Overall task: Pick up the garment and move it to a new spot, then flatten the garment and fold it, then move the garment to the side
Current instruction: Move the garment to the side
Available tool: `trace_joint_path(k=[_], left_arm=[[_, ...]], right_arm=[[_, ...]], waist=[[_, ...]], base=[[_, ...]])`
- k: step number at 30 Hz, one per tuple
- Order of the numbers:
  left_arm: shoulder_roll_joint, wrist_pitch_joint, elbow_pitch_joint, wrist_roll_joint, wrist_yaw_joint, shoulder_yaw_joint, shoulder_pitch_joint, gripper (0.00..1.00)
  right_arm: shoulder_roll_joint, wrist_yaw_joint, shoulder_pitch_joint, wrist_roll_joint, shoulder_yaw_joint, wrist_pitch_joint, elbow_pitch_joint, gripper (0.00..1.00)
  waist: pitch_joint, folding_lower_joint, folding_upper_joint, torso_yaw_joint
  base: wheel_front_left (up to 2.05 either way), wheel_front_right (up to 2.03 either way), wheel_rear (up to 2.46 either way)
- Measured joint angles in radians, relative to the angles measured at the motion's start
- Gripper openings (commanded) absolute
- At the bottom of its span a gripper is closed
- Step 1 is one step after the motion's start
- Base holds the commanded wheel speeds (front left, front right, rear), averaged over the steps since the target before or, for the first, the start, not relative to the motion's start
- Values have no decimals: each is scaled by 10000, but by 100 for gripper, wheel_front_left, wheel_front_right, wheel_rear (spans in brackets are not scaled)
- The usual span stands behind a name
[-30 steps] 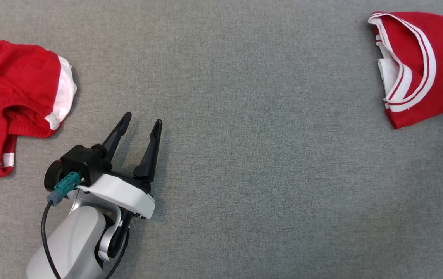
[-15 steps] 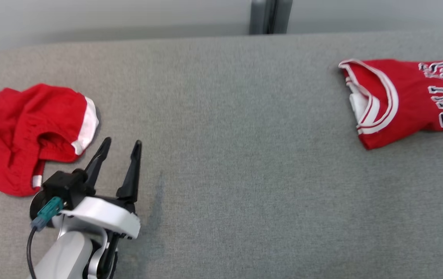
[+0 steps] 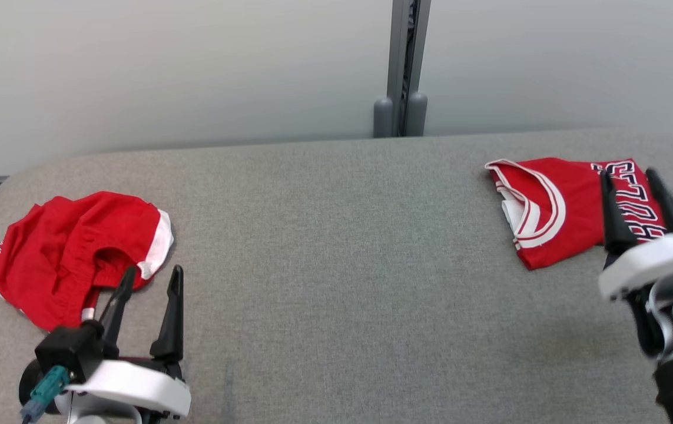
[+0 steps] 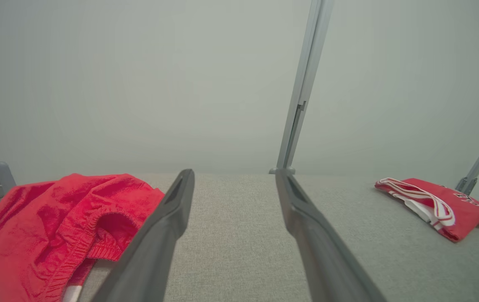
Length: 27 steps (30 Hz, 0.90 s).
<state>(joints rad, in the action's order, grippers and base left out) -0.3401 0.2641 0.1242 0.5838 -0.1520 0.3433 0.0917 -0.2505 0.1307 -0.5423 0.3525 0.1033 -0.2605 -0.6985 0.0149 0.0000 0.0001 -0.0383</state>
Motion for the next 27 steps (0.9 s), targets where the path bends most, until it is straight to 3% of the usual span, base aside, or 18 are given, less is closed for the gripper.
trace_joint_path(k=[10,17,27], left_arm=[[418,0,-19,-412,284,-629,-853,100],[871,0,387,-819,556,-1093,-1139,100],[1298,0,719,-1260,915,-1490,-1212,100]], right_arm=[[341,0,3446,-29,-445,-8,3310,100],[531,-2,4474,-395,-437,-10,4297,100],[853,-2,4748,-995,-550,-10,4481,100]], waist=[[-541,0,0,38],[-517,0,0,-56],[-354,0,0,-28]], base=[[0,0,0],[0,0,0],[0,0,0]])
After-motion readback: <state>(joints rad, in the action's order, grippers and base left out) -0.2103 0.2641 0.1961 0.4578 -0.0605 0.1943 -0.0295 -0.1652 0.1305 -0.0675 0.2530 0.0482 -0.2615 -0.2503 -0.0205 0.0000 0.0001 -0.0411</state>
